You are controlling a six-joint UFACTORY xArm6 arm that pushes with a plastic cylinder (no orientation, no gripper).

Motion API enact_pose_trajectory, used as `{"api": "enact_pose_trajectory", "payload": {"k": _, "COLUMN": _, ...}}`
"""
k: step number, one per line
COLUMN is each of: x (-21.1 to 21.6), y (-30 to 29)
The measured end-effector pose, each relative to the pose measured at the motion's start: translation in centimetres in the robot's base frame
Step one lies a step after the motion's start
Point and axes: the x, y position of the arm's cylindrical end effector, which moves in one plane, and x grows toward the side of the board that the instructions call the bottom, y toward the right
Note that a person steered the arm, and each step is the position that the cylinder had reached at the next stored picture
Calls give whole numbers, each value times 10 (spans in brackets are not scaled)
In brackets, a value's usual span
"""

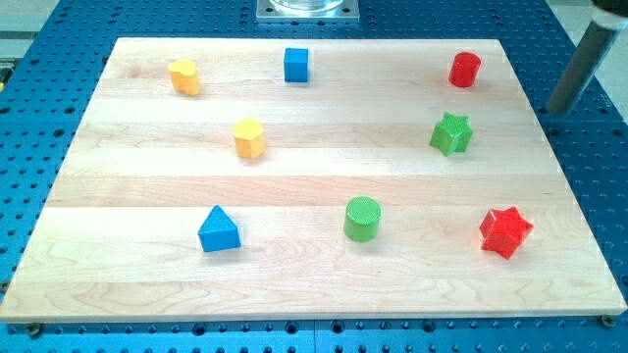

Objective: Move the triangle towards the top left corner

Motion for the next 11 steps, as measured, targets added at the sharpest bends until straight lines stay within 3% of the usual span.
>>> {"api": "enact_pose_trajectory", "payload": {"k": 2, "x": 141, "y": 21}}
{"api": "enact_pose_trajectory", "payload": {"k": 3, "x": 213, "y": -10}}
{"api": "enact_pose_trajectory", "payload": {"k": 4, "x": 234, "y": -24}}
{"api": "enact_pose_trajectory", "payload": {"k": 9, "x": 248, "y": -38}}
{"api": "enact_pose_trajectory", "payload": {"k": 11, "x": 249, "y": -102}}
